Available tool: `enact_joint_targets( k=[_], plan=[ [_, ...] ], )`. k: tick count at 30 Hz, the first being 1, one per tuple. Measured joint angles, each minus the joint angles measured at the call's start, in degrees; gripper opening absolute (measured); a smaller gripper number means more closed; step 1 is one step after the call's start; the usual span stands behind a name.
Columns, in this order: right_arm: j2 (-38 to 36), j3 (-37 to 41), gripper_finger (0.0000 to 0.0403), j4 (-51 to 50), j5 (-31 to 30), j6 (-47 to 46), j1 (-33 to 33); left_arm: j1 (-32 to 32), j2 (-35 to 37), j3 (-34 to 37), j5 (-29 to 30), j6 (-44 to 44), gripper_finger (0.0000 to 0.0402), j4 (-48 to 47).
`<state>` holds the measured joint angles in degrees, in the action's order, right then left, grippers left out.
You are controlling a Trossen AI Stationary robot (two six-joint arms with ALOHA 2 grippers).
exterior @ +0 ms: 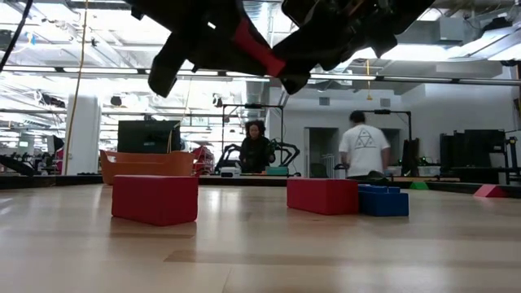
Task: Sort blocks by size
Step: Put the large red block into the transparent bin
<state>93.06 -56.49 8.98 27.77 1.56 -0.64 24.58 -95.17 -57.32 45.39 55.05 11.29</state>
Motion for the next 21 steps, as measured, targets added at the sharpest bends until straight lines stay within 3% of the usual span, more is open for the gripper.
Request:
enact_joint_targets(
  k=[7,14,18,21],
  plan=[
    [-0.09,-0.17,0.0222,0.32,-0.86,0.19,0.13,0.18,-0.15,0.0,1.0,-0.61,0.0103,0.37],
    [-7.03,-0.15,0.0238,-14.41,-1.25,2.78,-4.15,4.22,5.64,-0.03,1.2,-6.39,0.0103,-2.93],
    [-11.68,-0.14,0.0239,-20.65,-1.75,3.75,-4.95,8.39,12.34,-0.04,1.41,-18.36,0.0103,-14.61],
    [-13.07,-0.17,0.0239,-24.59,-3.33,4.48,-4.69,11.28,18.38,-0.04,-1.69,-34.85,0.0103,-27.33]
  ],
)
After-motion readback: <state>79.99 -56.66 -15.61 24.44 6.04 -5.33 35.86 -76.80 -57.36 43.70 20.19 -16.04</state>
